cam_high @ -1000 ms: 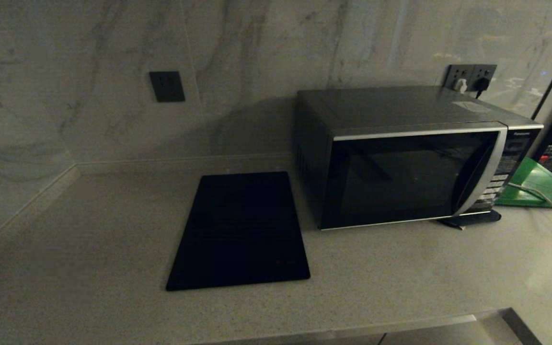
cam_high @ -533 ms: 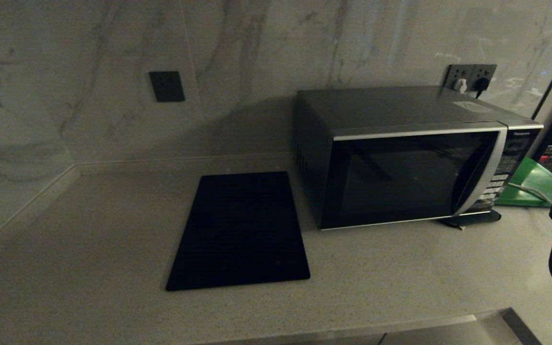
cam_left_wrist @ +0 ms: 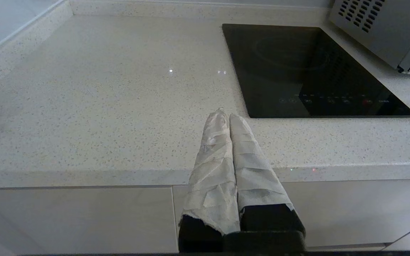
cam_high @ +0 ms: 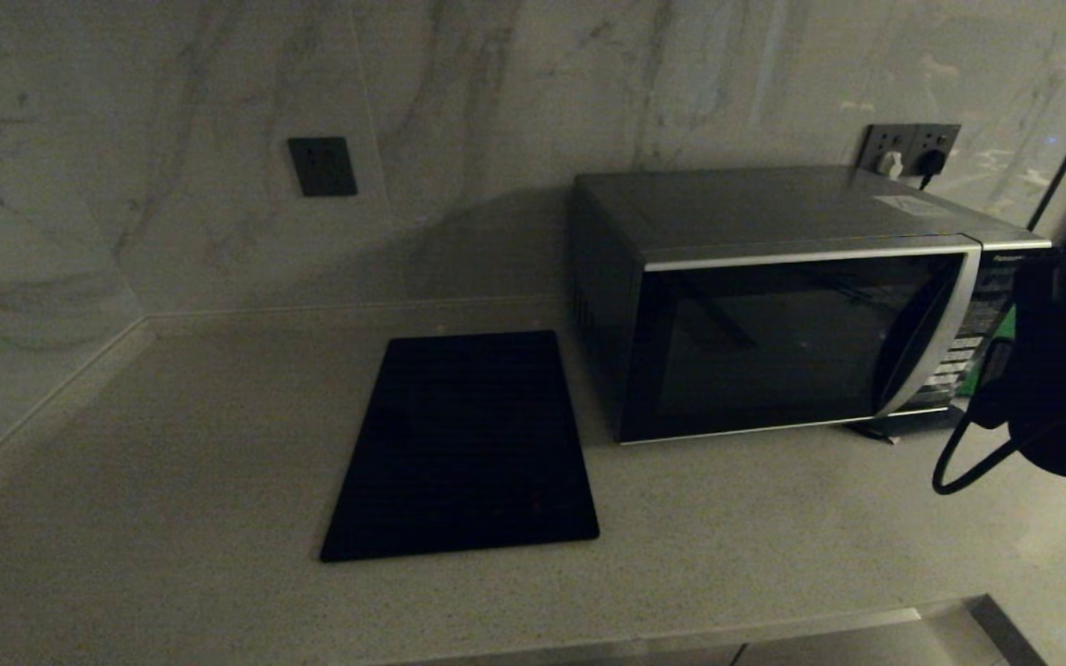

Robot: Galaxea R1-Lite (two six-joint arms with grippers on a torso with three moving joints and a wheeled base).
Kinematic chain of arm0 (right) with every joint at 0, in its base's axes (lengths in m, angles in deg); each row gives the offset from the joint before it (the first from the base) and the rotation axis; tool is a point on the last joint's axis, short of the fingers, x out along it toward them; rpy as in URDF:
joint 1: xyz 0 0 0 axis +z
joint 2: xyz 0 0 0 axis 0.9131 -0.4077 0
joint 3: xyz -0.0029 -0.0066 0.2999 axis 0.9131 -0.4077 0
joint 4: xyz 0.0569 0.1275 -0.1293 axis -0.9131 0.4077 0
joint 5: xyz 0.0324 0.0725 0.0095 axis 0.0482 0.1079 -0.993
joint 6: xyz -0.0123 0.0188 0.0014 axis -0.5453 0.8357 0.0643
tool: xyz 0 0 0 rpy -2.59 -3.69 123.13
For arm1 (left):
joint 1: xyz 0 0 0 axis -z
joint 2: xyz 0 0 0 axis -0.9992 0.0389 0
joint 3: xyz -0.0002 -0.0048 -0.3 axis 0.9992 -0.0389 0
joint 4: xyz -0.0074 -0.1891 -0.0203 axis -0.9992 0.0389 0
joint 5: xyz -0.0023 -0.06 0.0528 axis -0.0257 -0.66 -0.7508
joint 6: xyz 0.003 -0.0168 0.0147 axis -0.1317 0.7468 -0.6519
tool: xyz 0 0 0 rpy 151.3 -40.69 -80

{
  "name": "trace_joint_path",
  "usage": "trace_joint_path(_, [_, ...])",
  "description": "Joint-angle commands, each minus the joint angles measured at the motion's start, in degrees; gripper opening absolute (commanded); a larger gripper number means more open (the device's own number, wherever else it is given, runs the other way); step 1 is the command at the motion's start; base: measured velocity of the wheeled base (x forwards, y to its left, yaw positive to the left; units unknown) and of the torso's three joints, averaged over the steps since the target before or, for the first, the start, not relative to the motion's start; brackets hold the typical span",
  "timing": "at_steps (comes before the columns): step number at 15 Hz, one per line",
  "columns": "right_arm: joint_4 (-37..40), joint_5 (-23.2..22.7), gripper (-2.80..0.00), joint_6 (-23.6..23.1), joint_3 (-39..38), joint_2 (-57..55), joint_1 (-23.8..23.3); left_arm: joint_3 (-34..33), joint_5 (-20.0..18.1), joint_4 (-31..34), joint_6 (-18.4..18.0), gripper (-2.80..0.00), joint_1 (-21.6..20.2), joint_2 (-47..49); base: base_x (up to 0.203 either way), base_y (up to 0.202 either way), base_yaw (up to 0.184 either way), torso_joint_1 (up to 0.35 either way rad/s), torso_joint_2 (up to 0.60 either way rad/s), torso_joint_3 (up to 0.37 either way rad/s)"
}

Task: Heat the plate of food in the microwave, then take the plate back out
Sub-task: Open the microwave oven

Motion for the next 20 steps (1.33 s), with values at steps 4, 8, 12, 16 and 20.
trace_joint_path(4, [-0.9,1.0,0.00,-0.2,-1.2,-2.1,0.0,0.0,0.0,0.0,0.0,-2.80,0.0,0.1,0.000,0.000,0.000,0.000,0.00,0.000])
trace_joint_path(8, [-4.5,0.6,0.00,0.4,-0.7,-3.1,0.1,0.0,0.0,0.0,0.0,-2.80,0.0,0.0,0.000,0.000,0.000,0.000,0.00,0.000])
trace_joint_path(12, [-6.9,1.4,0.00,0.4,1.9,-8.0,0.2,0.0,0.0,0.0,0.0,-2.80,0.0,0.1,0.000,0.000,0.000,0.000,0.00,0.000])
trace_joint_path(16, [-6.6,3.5,0.00,-0.6,6.2,-13.2,0.2,0.0,0.0,0.0,0.0,-2.80,0.0,0.1,0.000,0.000,0.000,0.000,0.00,0.000])
trace_joint_path(20, [-6.9,3.7,0.00,-2.8,7.0,-15.6,0.1,0.0,0.0,0.0,0.0,-2.80,0.0,0.1,0.000,0.000,0.000,0.000,0.00,0.000])
